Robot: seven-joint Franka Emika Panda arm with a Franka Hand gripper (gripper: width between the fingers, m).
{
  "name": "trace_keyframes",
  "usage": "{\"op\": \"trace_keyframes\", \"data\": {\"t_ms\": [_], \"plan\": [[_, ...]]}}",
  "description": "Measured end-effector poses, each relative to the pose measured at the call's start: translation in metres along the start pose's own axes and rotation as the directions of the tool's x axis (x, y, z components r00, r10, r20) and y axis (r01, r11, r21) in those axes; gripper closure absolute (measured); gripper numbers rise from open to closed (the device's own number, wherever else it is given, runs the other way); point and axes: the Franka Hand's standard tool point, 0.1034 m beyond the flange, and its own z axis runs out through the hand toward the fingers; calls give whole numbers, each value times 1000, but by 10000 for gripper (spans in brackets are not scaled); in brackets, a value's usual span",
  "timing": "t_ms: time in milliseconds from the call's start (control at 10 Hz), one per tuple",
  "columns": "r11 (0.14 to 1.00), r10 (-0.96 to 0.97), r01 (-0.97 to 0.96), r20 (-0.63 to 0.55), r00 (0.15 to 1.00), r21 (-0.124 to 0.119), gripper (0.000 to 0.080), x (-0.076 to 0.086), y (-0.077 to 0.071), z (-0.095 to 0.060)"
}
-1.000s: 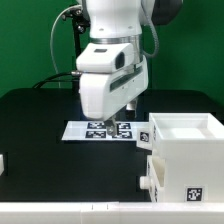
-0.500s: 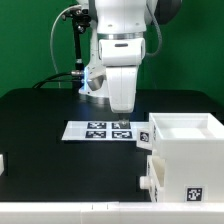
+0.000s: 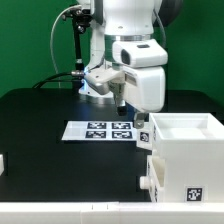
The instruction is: Assemble drawer
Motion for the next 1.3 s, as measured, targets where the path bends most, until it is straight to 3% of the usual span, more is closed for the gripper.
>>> {"op": "trace_keyframes", "data": {"t_ms": [100, 500, 800, 900, 1100, 1300], "plan": [[994, -112, 112, 5, 994, 1, 150, 5, 0, -1], [966, -259, 258, 18, 966, 16, 150, -3, -9, 0], [934, -355, 355, -5, 935, 35, 150, 13, -16, 6], [928, -370, 371, -15, 929, 43, 150, 19, -22, 9], [918, -393, 394, -28, 919, 50, 150, 17, -31, 12], [924, -379, 380, -25, 925, 51, 150, 16, -31, 12]]}}
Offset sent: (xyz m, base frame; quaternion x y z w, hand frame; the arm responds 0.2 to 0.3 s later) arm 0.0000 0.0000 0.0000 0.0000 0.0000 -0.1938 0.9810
